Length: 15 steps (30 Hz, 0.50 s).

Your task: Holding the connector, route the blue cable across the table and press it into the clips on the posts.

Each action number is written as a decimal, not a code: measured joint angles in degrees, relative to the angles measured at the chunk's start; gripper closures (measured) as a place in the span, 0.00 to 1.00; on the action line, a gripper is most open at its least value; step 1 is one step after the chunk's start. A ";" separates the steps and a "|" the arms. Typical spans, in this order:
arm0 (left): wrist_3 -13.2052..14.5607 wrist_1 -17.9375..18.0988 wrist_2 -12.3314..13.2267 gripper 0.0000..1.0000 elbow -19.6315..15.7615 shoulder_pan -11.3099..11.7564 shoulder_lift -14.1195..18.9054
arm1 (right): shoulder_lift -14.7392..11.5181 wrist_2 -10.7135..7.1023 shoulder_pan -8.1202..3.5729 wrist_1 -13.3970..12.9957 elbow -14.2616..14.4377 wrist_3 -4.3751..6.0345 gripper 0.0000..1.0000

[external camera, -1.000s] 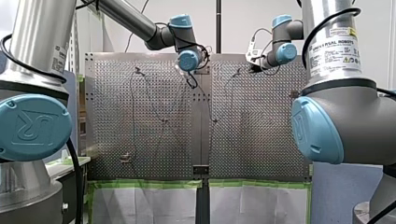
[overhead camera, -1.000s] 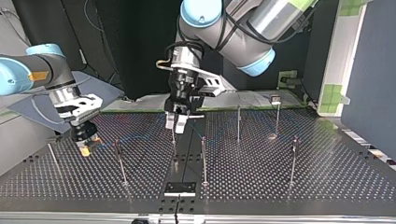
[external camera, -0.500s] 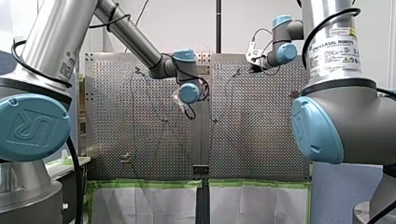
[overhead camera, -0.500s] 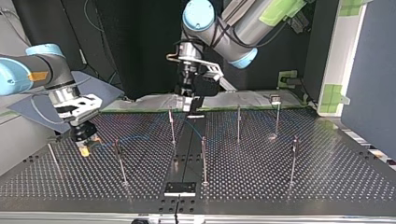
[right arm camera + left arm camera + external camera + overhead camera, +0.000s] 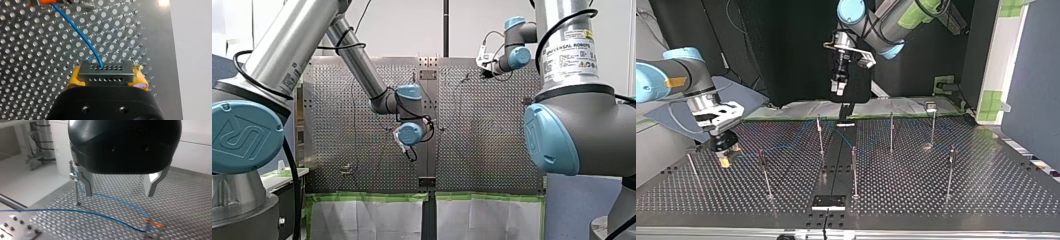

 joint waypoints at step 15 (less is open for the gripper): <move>0.34 8.68 -1.44 0.00 -8.68 -0.18 -6.02 | 0.18 0.35 0.21 0.20 0.02 -0.32 1.00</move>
